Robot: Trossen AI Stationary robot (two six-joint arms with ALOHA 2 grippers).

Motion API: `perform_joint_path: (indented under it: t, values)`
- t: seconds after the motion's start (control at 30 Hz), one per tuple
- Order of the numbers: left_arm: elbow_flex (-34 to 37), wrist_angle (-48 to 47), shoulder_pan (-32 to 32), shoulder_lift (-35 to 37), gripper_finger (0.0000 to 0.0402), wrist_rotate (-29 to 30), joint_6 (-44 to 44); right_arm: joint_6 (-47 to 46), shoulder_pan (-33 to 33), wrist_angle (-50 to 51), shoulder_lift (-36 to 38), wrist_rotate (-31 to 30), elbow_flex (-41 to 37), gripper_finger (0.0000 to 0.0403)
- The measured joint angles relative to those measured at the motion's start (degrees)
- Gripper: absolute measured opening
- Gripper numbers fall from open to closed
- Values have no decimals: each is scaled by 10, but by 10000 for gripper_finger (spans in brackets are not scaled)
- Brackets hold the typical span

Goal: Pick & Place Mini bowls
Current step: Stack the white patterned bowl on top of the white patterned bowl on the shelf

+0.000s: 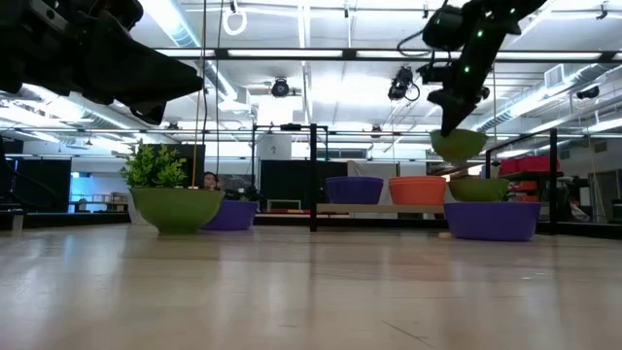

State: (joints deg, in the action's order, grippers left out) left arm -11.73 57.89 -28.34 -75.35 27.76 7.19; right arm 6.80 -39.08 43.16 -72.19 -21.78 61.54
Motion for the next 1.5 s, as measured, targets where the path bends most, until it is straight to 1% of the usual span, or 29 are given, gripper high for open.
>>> perform_joint_path:
  t: [0.17, 0.37, 0.5, 0.7, 0.9, 1.07, 1.27, 1.37, 1.5]
  values:
    - [0, -1, -1, 0, 83, -7, 12, -2, -24, 3, -36, 8, 0, 0]
    - [0, -1, -5, 0, 83, -7, 12, -26, -26, 46, -55, 9, 0, 0]
    - [0, -1, -5, 0, 83, -7, 12, -53, -26, 51, -62, 10, 0, 0]
    - [0, -1, -5, 0, 83, -7, 12, -81, -26, 33, -65, 9, -29, 0]
    - [0, -1, -5, 0, 83, -7, 12, -90, -30, -6, -65, 0, -65, 1]
    - [0, -1, -5, 0, 83, -7, 11, -94, -36, -18, -65, 3, -76, 6]
    - [0, -1, -5, 0, 83, -6, 11, -96, -37, -24, -65, 3, -78, 34]
    - [0, -1, -5, 0, 83, -7, 11, -96, -36, -32, -65, 4, -78, 61]
    - [0, -1, -5, 0, 83, -7, 11, -99, -36, -33, -61, 25, -78, 110]
